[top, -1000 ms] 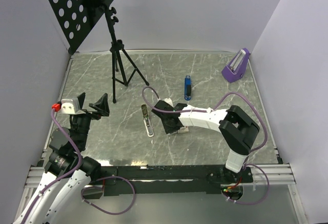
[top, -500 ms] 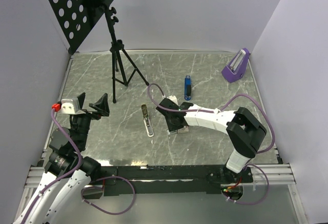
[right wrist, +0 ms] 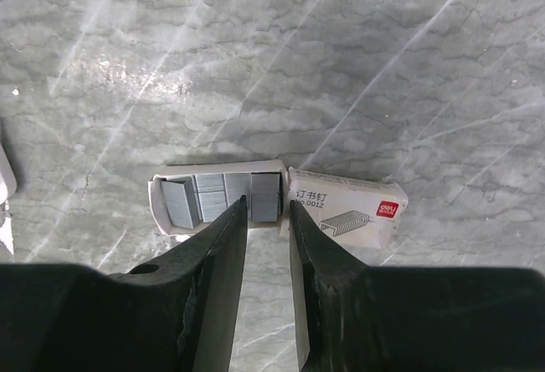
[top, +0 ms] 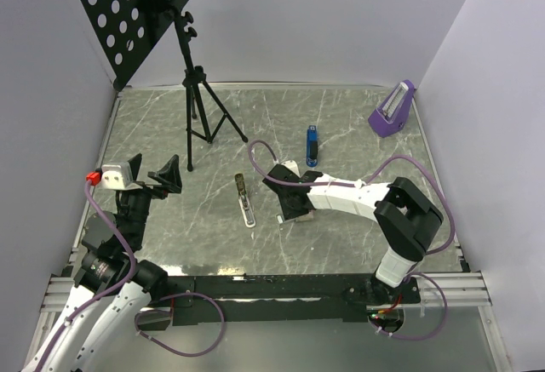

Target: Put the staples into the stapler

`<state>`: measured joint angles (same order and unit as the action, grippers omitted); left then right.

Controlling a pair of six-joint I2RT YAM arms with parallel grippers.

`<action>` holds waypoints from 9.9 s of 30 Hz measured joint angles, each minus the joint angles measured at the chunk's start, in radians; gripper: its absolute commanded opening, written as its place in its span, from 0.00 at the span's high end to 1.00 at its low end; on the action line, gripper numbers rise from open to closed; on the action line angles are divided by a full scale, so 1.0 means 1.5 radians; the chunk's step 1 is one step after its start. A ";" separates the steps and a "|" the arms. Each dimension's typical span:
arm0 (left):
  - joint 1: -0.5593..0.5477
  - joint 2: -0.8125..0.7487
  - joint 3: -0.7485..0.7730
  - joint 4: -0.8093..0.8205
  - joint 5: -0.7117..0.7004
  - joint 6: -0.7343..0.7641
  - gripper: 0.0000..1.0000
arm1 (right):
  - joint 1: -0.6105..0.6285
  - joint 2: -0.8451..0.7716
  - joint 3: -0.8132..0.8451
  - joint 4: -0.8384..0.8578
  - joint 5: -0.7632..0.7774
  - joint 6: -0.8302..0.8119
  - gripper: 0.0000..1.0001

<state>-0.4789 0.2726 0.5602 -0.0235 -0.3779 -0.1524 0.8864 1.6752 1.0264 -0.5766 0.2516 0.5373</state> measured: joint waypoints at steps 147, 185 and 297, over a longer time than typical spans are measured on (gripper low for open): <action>0.002 -0.022 0.000 -0.002 0.009 0.000 0.00 | 0.141 0.124 0.182 0.116 0.062 -0.034 0.89; 0.003 -0.023 0.000 -0.002 0.009 -0.001 0.01 | 0.138 0.116 0.192 0.148 0.059 -0.017 0.90; 0.006 -0.030 0.000 -0.002 0.009 -0.007 0.01 | 0.122 0.085 0.095 0.227 0.024 0.048 0.91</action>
<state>-0.4698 0.2283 0.5602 -0.0261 -0.3637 -0.1627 1.0687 1.8030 1.1694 -0.2363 0.2878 0.6090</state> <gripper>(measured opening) 0.995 0.204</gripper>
